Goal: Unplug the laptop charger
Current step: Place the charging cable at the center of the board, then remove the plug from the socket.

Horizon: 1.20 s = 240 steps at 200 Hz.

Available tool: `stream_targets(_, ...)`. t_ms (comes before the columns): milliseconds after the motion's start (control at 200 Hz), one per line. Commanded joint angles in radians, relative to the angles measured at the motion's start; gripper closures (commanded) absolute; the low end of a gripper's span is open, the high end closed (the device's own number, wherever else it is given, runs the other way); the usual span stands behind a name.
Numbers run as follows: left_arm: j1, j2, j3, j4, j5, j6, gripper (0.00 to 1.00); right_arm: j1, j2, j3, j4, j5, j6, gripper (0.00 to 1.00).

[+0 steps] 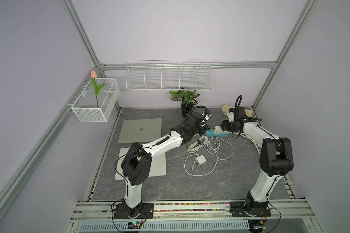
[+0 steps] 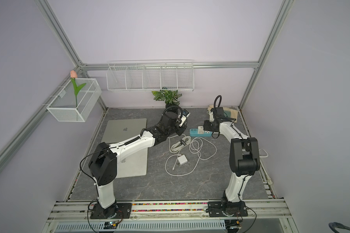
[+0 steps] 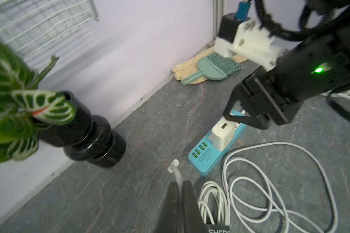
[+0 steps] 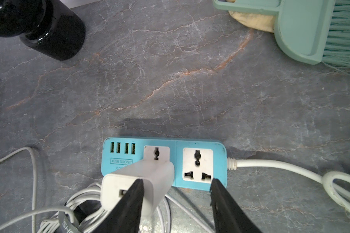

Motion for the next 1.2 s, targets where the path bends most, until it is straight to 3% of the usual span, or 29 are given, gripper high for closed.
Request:
stream_targets(0,0.022,0.014,-0.095,0.035,-0.111,-0.086,1.0,0.012,-0.02,-0.029,-0.153,0.055,-0.031,0.44)
stream_targets(150,0.031,0.011,-0.182,0.095,-0.127,-0.124,1.0,0.039,-0.045,0.002,-0.193,0.079,-0.043,0.41)
stream_targets(370,0.04,0.031,-0.199,0.138,-0.149,-0.122,0.98,0.086,-0.016,0.059,-0.215,0.093,-0.032,0.37)
stream_targets(405,0.041,0.029,-0.204,0.15,-0.149,-0.118,0.91,0.092,-0.004,0.075,-0.218,0.095,-0.032,0.37)
stream_targets(475,0.043,0.025,-0.208,0.167,-0.159,-0.103,0.55,0.103,0.021,0.098,-0.221,0.102,-0.03,0.33)
stream_targets(560,0.052,0.02,-0.185,0.149,-0.186,-0.099,0.5,0.108,0.05,0.136,-0.237,0.103,-0.029,0.32)
stream_targets(665,0.071,0.005,-0.162,0.122,-0.203,-0.102,0.32,0.109,0.059,0.155,-0.23,0.109,-0.026,0.3)
stream_targets(900,0.073,-0.099,-0.19,0.093,-0.303,-0.117,0.26,0.109,0.118,0.228,-0.266,0.105,-0.037,0.31)
stream_targets(1195,0.073,-0.3,-0.255,-0.075,-0.331,-0.215,0.25,0.149,0.166,0.256,-0.28,0.098,-0.044,0.46)
